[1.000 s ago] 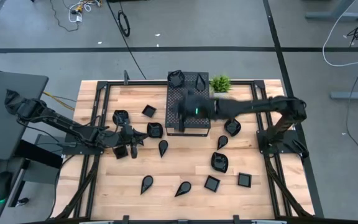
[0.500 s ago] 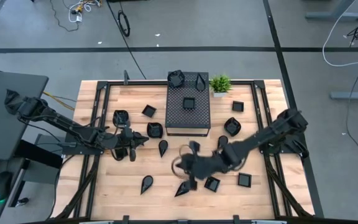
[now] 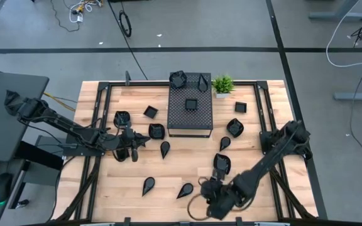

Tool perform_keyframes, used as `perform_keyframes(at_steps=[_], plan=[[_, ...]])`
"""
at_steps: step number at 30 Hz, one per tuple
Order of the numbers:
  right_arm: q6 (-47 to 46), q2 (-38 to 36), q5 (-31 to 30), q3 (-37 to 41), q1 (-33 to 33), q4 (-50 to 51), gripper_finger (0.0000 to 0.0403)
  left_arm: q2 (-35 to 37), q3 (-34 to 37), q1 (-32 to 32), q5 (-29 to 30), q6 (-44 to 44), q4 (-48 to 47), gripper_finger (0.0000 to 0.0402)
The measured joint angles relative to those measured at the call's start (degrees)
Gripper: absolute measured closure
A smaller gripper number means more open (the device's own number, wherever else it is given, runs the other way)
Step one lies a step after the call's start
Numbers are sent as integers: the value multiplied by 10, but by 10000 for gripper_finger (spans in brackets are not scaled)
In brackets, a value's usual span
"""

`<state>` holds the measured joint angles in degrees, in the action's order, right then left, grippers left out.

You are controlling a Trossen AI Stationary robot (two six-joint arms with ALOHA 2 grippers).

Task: Pick & Place Mini shaped plates
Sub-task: Stack the black square-shaped plate on top of the black square-shaped plates on the shelf

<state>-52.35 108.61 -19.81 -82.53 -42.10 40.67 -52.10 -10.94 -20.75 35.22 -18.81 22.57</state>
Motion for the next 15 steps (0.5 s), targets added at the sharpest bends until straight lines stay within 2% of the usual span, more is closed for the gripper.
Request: perform_keyframes(at_steps=[6, 15], plan=[[-33, 66, 14, 1, -40, 30, 252, 0, 0, 0, 1, 2, -7, 385], [-50, 106, -21, 1, -47, 85, 266, 0, 0, 1, 12, 6, -5, 385]])
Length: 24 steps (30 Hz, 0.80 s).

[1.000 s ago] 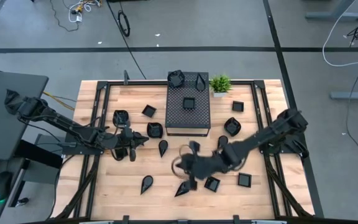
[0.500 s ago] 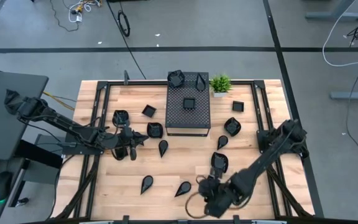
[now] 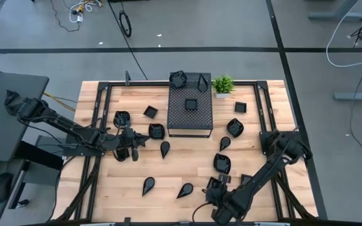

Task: Pick & Place Mini shaped plates
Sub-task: Stack the black square-shaped plate on top of the black square-shaped plates on the shelf

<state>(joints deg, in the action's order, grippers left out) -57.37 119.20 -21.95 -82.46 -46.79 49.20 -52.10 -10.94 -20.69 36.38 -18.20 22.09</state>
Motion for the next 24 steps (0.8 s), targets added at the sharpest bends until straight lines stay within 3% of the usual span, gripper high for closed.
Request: perform_keyframes(at_steps=[7, 16, 24], plan=[[24, 5, -10, 0, 3, 3, 299, 0, 0, 0, 0, 0, -1, 385], [47, 5, -13, 0, 4, 5, 390, 0, 0, 0, 0, 0, -1, 385], [54, -8, -14, 0, 9, 6, 398, 0, 0, 0, 0, 0, -1, 385]])
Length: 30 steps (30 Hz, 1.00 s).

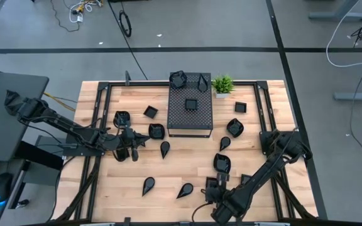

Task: Pick & Place Mini shaped plates
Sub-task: Stack the black square-shaped plate on top of the black square-shaped plates on the shelf

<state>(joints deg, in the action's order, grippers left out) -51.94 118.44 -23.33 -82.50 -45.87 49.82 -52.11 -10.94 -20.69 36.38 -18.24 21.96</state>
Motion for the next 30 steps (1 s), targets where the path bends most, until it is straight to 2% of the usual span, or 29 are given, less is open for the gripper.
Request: perform_keyframes(at_steps=[6, 9, 12, 16, 24, 27, 30], plan=[[20, -61, -7, 0, 18, -16, 401, 0, 0, 0, 0, 0, 0, 385], [89, -106, -28, 0, 38, -60, 402, 0, 0, 0, 0, 0, 0, 385], [196, -148, -61, 0, 71, -117, 402, 0, 0, 0, 0, 0, 0, 385], [364, -189, -107, 0, 142, -153, 402, 0, 0, 0, 4, 0, 1, 385], [671, -212, -116, 0, 353, -166, 403, 0, 0, 0, 4, -2, -5, 385], [737, -212, -118, 0, 415, -164, 403, 0, 0, 0, 4, -3, -6, 385], [754, -212, -125, 0, 458, -153, 403, 0, 0, 0, 4, -4, -9, 385]])
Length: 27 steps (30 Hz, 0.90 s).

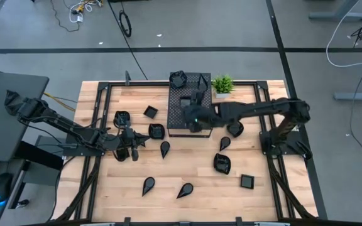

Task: Pick & Place Mini shaped plates
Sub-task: Stack the black square-shaped plate on top of the black square-shaped plates on the shelf

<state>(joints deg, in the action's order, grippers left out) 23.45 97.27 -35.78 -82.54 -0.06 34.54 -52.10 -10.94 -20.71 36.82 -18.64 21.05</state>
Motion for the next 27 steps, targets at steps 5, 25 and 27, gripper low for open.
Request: perform_keyframes(at_steps=[5, 25, 27], plan=[[-4, 6, 11, 0, 27, 42, 403, 0, 0, 0, 0, -2, 0, 385], [-39, 10, 28, 4, 27, 47, 403, 0, 0, 0, 0, -13, -2, 385], [-39, 10, 26, 15, 27, 41, 403, 0, 0, 0, 0, -13, -2, 385]])
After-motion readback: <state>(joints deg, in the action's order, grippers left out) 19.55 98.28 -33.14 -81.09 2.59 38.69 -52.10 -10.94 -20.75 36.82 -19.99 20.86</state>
